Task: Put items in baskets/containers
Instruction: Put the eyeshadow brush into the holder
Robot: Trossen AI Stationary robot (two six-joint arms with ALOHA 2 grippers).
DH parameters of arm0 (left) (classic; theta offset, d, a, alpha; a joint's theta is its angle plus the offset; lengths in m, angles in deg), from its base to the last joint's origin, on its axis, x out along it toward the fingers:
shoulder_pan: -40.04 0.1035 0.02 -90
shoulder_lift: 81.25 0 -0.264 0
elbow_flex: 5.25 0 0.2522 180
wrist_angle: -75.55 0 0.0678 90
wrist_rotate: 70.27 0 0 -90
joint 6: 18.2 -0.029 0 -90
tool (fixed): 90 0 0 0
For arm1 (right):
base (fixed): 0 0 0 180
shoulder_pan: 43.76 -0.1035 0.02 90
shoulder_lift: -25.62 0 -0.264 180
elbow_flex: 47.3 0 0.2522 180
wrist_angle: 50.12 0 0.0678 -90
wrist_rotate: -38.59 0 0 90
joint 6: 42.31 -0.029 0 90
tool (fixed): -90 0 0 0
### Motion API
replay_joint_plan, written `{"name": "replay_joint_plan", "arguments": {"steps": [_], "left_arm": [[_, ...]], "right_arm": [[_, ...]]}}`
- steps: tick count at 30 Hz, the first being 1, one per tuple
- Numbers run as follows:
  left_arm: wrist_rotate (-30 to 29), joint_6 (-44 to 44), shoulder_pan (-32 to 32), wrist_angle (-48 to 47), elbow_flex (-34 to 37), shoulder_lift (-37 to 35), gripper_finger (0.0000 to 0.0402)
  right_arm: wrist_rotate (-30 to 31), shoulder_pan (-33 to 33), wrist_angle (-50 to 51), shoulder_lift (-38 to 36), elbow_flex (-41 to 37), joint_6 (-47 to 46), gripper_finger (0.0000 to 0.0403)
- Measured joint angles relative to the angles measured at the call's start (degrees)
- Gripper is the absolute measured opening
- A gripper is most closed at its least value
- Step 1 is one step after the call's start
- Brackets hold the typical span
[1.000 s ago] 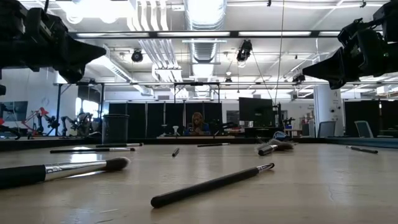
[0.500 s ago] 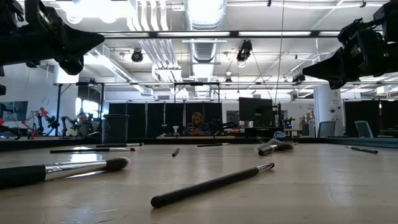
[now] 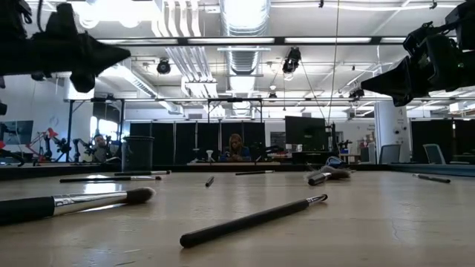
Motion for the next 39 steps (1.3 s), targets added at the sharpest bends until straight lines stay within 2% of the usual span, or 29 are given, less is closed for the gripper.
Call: {"name": "replay_joint_plan", "arguments": {"steps": [2, 7, 16, 19, 22, 29, 35, 39], "left_arm": [[-3.82, -0.2, 0.29, 2.74, -1.42, 3.32, 0.0], [-3.98, 1.41, 0.7, -2.73, -9.68, 14.42, 0.0], [-4.48, 7.17, 2.44, -27.87, -29.87, 39.45, 0.0], [-1.59, 8.06, 4.23, -36.0, -35.54, 47.16, 0.0], [2.49, 7.62, 6.95, -37.7, -41.22, 53.35, 0.0], [10.13, 4.08, 15.96, -43.53, -48.73, 64.4, 0.0], [11.23, 2.02, 23.37, -49.06, -53.11, 72.49, 0.0001], [10.94, 1.26, 25.67, -51.68, -55.01, 78.13, 0.0025]], "right_arm": [[0.0, 0.0, 0.0, 0.0, 0.0, 0.0, 0.0009], [0.03, 0.0, 0.0, 0.0, 0.0, 0.0, 0.0008], [0.02, 0.0, 0.0, 0.0, 0.0, 0.0, 0.0008], [0.02, 0.0, 0.0, 0.0, 0.0, 0.0, 0.0009], [-0.02, 0.0, 0.02, -0.02, 0.0, 0.0, 0.0009], [0.04, -0.01, 0.02, -0.04, 0.02, 0.0, 0.0009], [0.04, 0.0, 0.0, -0.04, 0.02, 0.0, 0.0008], [0.02, 0.0, 0.0, -0.04, 0.02, 0.0, 0.0009]]}}
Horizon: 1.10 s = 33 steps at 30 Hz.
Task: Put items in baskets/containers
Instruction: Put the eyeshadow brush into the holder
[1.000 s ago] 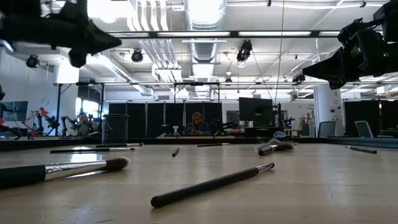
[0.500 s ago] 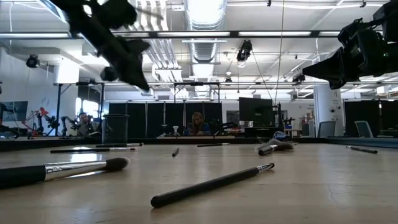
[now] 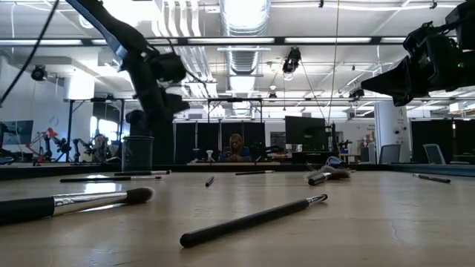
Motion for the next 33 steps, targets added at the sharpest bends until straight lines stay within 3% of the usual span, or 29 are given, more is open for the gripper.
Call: {"name": "replay_joint_plan", "arguments": {"steps": [6, 11, 33], "left_arm": [[-1.07, -0.98, 0.56, -0.49, -2.4, 6.53, 0.009], [-2.17, -1.51, 1.48, 0.15, -3.81, 8.96, 0.0119], [-2.09, -3.77, 2.9, -1.17, -5.36, 8.87, 0.0094]], "right_arm": [[-0.07, -0.02, 0.0, 0.0, 0.0, 0.0, 0.0009], [-0.04, 0.0, 0.0, 0.0, 0.0, 0.0, 0.0009], [-0.04, -0.01, 0.0, 0.02, 0.0, 0.0, 0.0008]]}}
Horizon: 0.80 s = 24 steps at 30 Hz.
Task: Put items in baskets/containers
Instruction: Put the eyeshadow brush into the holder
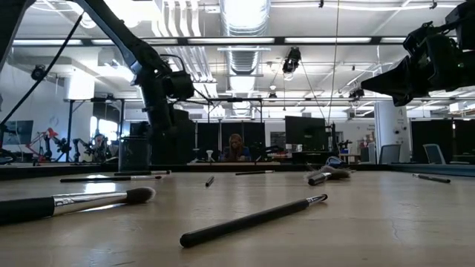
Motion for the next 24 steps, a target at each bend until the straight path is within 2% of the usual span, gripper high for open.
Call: {"name": "replay_joint_plan", "arguments": {"steps": [5, 8, 11, 17, 24], "left_arm": [[1.26, -3.04, -0.09, -5.6, -4.54, -1.19, 0.0094], [5.11, -5.63, -0.53, -9.87, -8.34, 0.04, 0.0094], [6.12, -8.27, -0.76, -14.96, -12.43, 2.61, 0.0094], [4.59, -9.4, -0.46, -20.33, -17.49, 9.35, 0.0094], [0.29, -9.63, -0.7, -20.71, -17.84, 14.43, 0.0094]], "right_arm": [[0.01, 0.01, 0.0, -0.02, 0.0, 0.0, 0.0009], [0.01, 0.01, 0.0, 0.0, 0.0, 0.0, 0.0009], [0.02, 0.01, 0.0, -0.02, 0.0, 0.0, 0.0009], [0.03, 0.01, 0.0, -0.02, 0.0, 0.0, 0.0009], [0.02, 0.01, 0.0, -0.02, 0.0, 0.0, 0.0008]]}}
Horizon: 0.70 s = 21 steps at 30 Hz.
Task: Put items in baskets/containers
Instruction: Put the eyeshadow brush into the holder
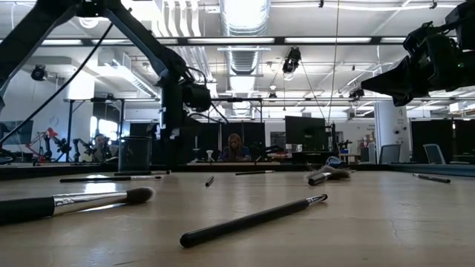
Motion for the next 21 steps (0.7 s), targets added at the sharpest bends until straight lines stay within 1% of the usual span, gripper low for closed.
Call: {"name": "replay_joint_plan", "arguments": {"steps": [4, 13, 21], "left_arm": [[-1.76, -0.27, 0.09, 0.53, 0.02, 0.61, 0.0094], [-1.54, -0.48, 0.68, 2.27, 0.04, 0.93, 0.0094], [-0.29, 0.32, 0.96, 1.76, -0.08, 3.33, 0.0094]], "right_arm": [[0.0, -0.02, 0.0, 0.0, 0.0, 0.0, 0.0008], [0.0, -0.01, 0.0, 0.0, 0.0, 0.0, 0.0008], [0.0, -0.02, 0.0, 0.0, 0.0, 0.0, 0.0009]]}}
